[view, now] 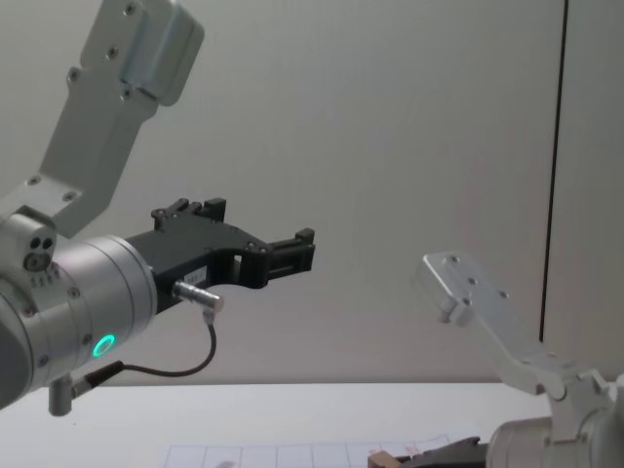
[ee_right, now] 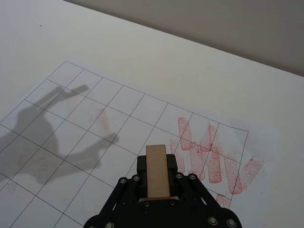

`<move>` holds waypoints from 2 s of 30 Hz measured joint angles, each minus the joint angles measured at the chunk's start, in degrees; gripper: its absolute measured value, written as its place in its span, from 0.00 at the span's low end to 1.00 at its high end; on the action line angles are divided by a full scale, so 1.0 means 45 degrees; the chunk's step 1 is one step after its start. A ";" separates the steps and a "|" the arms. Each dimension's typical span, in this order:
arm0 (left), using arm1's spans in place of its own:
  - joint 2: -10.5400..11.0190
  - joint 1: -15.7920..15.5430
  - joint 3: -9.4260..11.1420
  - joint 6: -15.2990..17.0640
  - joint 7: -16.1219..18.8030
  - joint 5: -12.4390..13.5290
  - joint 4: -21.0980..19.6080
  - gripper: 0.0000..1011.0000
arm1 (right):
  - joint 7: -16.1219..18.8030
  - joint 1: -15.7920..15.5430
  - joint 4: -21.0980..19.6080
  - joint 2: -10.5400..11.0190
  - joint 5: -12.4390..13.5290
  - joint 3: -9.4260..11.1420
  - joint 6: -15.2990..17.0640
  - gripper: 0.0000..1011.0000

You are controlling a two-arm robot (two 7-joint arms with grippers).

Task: Use the one hand to pick up the stamp and affix it onto the A4 paper.

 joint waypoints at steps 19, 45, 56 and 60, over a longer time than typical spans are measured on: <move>0.0001 0.0000 0.0000 0.0000 0.0000 0.0000 0.0000 0.99 | -0.0289 -0.0275 -0.0895 0.0139 0.0468 0.0129 -0.0387 0.21; 0.0001 0.0000 0.0000 0.0000 0.0000 0.0000 0.0000 0.99 | -0.2337 -0.1006 -0.3140 0.0958 0.1545 0.1191 0.0016 0.21; 0.0000 0.0000 0.0000 0.0000 0.0000 0.0000 0.0000 0.99 | -0.2793 -0.1862 -0.3951 0.1575 0.2043 0.1661 0.0720 0.22; 0.0001 0.0000 -0.0001 0.0000 0.0000 0.0000 0.0000 0.99 | -0.2916 -0.2216 -0.4212 0.1797 0.2219 0.1818 0.0982 0.21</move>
